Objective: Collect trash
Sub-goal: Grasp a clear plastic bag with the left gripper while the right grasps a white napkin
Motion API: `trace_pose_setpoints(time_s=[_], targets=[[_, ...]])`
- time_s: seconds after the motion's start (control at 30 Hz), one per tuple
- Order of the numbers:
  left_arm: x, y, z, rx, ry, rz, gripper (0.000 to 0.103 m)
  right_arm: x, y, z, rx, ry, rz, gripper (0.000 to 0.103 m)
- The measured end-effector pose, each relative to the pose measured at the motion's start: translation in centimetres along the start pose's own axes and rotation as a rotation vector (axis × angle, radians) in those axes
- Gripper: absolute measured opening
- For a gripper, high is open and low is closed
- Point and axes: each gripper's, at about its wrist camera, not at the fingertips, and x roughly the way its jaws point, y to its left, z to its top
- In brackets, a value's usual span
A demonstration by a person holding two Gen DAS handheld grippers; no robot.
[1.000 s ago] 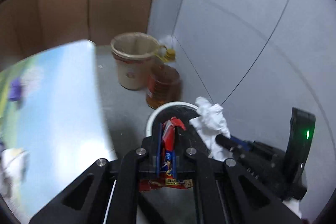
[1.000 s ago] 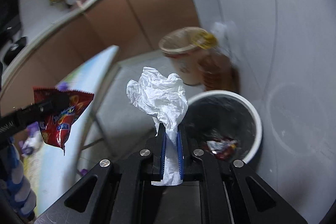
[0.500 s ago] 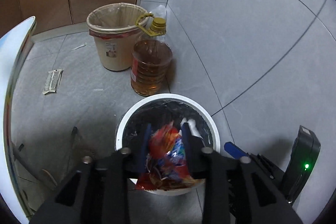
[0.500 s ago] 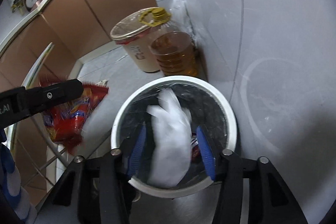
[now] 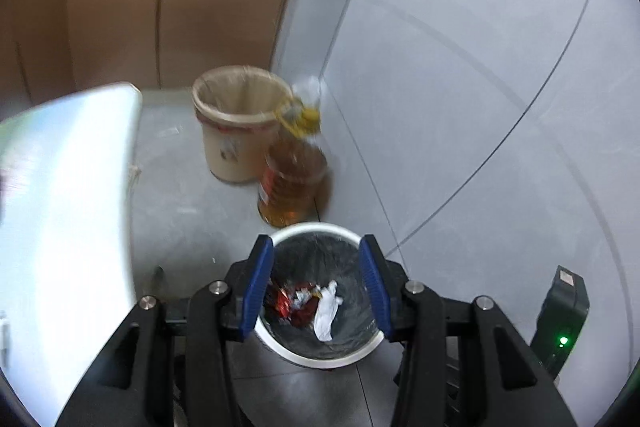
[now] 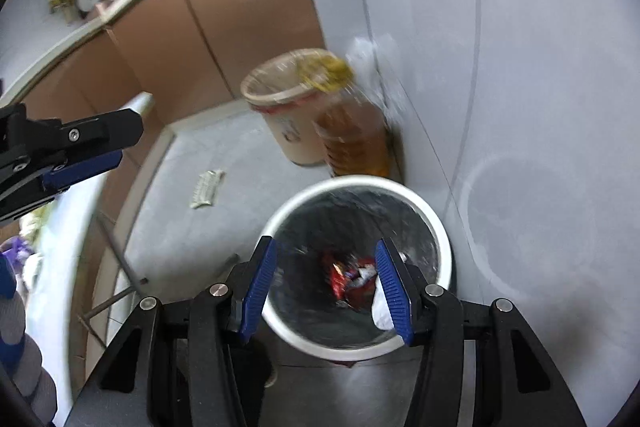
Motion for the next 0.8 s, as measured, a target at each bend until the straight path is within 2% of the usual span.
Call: trace_pose_setpoints(time_s=[0.1,0.2,0.43,0.57,0.8], targets=[[-4.6,0.9,0.1,-0.004,-0.079,0.024,0.044,-3.5,2.4,0.6,-0.041,-0.063,0.030,0.052],[-9.1,2.1,-0.2,-0.010,-0.149,0.057,0.053,-7.2,5.0,1.1,-0.083,-0.126,0.067,0.054],[-18.2,5.9,-2.5,-0.037,-0.252,0.113,0.054,-14.7,11.0,1.5,-0.180,-0.225,0.168,0.055],[-21.9,8.4,-4.6,-0.073,-0.282,0.154,0.054,-17.2,14.2,1.1,-0.230,-0.242,0.229,0.055],[-23.5,14.2,-8.7,-0.110,-0.268,0.242,0.054,-17.9,18.8,-0.3,-0.322,-0.206,0.308,0.055]])
